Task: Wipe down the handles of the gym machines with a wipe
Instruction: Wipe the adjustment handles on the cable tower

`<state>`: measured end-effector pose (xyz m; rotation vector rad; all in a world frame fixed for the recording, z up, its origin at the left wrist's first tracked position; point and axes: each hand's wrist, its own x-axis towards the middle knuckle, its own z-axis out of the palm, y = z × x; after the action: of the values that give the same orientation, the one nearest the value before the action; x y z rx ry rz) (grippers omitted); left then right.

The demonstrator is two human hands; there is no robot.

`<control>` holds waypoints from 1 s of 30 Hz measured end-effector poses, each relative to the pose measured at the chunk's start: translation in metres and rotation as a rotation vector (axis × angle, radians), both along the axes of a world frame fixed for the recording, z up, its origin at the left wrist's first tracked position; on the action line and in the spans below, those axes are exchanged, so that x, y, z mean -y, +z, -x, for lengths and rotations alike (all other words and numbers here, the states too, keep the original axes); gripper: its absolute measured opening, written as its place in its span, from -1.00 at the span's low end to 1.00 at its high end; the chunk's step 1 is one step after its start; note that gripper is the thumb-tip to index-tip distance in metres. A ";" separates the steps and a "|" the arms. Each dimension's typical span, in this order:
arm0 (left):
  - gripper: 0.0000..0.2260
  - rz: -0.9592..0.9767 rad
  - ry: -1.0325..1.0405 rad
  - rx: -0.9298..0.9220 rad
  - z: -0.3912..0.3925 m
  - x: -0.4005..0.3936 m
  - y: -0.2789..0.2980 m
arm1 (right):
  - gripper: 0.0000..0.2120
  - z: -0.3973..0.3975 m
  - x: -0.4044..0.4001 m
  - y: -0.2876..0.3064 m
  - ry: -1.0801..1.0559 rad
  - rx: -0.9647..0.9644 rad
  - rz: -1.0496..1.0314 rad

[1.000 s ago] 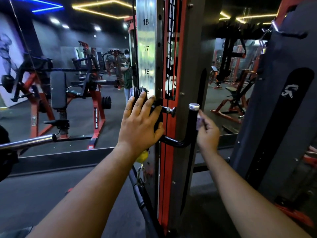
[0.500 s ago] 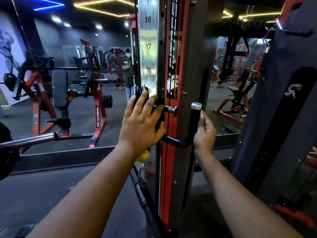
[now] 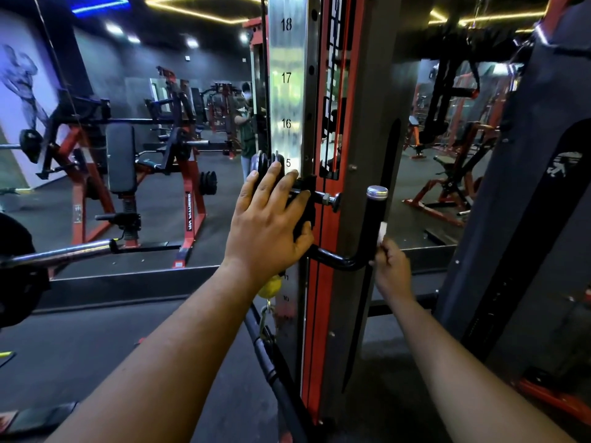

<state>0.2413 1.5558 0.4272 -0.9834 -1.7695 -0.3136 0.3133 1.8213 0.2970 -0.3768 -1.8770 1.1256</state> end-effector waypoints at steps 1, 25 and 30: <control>-0.58 -0.003 -0.002 -0.003 0.000 0.001 0.000 | -0.76 0.000 0.001 -0.008 0.000 0.020 -0.008; -0.47 0.319 -0.093 0.078 -0.068 -0.005 -0.053 | -0.75 -0.140 0.064 -0.083 -0.215 0.617 0.151; -0.65 0.556 -0.245 0.402 -0.125 -0.045 -0.079 | -0.83 -0.204 0.067 -0.083 -0.284 0.607 0.119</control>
<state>0.3659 1.6009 0.3487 -1.6300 -2.1593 -0.1791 0.5175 1.7546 0.2138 -1.1165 -2.1762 0.9954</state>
